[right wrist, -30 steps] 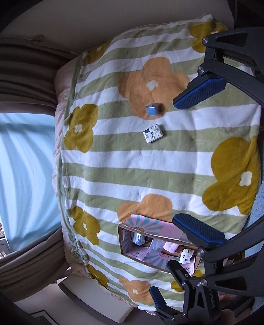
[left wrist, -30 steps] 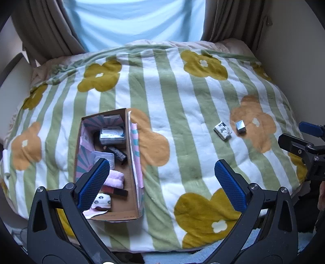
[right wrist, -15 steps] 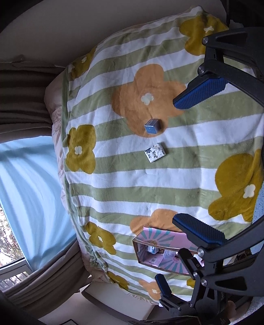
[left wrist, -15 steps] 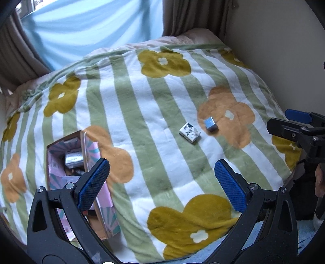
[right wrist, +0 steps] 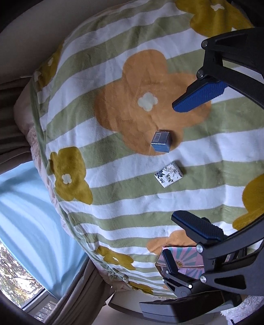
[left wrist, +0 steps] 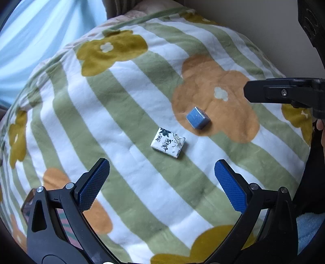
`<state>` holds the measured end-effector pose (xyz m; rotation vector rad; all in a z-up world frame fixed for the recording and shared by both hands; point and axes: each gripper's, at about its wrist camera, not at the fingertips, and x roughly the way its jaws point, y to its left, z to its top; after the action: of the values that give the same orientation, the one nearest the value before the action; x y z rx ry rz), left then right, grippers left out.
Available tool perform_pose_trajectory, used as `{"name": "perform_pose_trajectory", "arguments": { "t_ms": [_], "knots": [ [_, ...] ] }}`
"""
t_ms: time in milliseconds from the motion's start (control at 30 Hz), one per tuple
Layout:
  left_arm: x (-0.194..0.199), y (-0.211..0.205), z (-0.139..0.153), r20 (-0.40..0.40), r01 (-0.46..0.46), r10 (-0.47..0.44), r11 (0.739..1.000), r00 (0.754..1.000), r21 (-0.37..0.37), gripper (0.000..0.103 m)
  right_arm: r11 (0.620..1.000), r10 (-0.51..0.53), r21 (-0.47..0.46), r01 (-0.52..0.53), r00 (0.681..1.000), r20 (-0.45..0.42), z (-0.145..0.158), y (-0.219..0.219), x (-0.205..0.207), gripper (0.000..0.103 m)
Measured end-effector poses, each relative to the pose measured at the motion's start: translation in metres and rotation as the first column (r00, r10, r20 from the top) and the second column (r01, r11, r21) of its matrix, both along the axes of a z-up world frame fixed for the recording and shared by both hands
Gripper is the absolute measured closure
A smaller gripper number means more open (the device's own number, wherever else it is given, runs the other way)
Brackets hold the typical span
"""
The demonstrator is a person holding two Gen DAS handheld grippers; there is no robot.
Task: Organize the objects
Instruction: 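Grasp the white printed packet with the left tool while the right tool grasps the blue cube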
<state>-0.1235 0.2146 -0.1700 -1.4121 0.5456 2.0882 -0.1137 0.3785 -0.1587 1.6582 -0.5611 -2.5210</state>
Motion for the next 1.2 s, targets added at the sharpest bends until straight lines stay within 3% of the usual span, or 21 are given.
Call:
{"name": "perform_pose_trajectory", "arguments": {
  "t_ms": [233,500,767,833,900,967,1200],
  "knots": [
    [-0.036,0.023,-0.069,0.060,0.042,-0.041,0.999,0.997,-0.015,0.000,0.998,-0.015,-0.062,0.019,0.998,0.063,-0.072,0.012,-0.039,0.022],
    [-0.051,0.036,-0.110,0.095,0.078,-0.075,0.996,0.993,-0.033,0.004,0.991,-0.011,-0.134,0.028,0.991,0.132,-0.130,0.013,-0.057,0.038],
    [-0.055,0.042,-0.131,0.111,0.103,-0.098,0.994,0.989,-0.036,0.006,0.993,-0.032,-0.108,0.051,0.984,0.173,-0.150,0.012,-0.054,0.042],
    [-0.057,0.043,-0.135,0.119,0.111,-0.106,0.993,0.987,-0.039,0.009,0.993,-0.039,-0.098,0.058,0.982,0.184,-0.152,0.012,-0.053,0.052],
    [-0.057,0.044,-0.139,0.133,0.126,-0.120,0.991,0.984,-0.037,0.023,0.993,-0.039,-0.102,0.060,0.981,0.191,-0.153,0.013,-0.053,0.058],
    [-0.055,0.047,-0.143,0.147,0.148,-0.140,0.988,0.979,-0.045,0.038,0.993,-0.045,-0.100,0.065,0.981,0.191,-0.151,0.014,-0.051,0.059],
    [-0.051,0.047,-0.143,0.129,0.138,-0.130,0.989,0.983,-0.054,0.039,0.994,-0.045,-0.089,0.062,0.982,0.185,-0.144,0.014,-0.043,0.059]
  ]
}}
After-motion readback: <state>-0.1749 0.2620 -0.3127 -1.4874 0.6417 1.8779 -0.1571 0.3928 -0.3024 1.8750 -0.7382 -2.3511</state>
